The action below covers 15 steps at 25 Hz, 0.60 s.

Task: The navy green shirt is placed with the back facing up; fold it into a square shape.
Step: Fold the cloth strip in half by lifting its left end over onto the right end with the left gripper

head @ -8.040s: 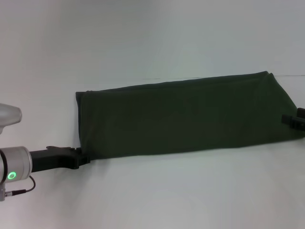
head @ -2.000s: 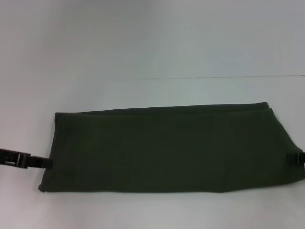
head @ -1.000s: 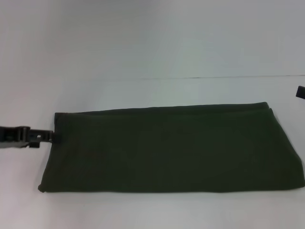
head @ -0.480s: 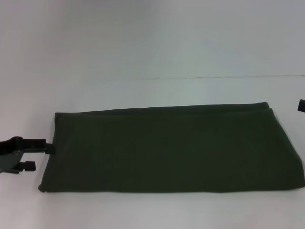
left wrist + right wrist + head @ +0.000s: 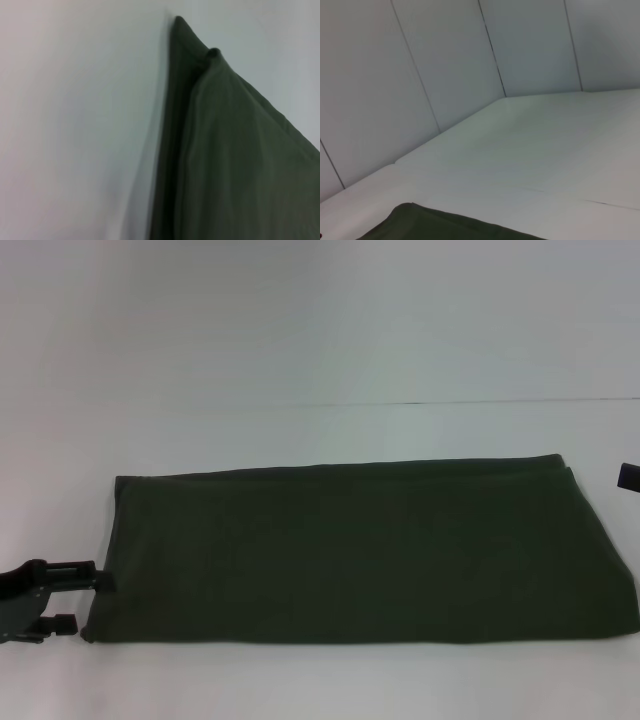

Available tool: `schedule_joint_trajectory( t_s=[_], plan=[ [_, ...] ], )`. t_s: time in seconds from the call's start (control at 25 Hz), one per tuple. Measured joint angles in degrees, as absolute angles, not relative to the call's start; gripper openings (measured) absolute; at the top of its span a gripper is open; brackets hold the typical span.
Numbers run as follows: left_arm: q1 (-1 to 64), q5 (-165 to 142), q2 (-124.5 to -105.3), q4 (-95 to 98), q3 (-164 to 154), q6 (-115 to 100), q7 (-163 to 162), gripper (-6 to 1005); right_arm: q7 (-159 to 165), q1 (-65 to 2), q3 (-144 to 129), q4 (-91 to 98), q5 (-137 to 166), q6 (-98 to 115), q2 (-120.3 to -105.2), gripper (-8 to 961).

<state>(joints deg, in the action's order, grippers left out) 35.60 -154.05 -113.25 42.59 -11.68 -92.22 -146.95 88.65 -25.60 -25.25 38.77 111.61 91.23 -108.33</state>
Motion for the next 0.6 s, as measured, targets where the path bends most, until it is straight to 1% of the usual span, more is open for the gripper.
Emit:
schedule_joint_trajectory(
  t_s=[0.6],
  plan=[
    [35.5, -154.6, -113.38, 38.7, -12.2, -86.7, -146.7, 883, 88.5, -26.2, -25.3, 37.9, 113.0, 90.6, -108.19, 931]
  ],
)
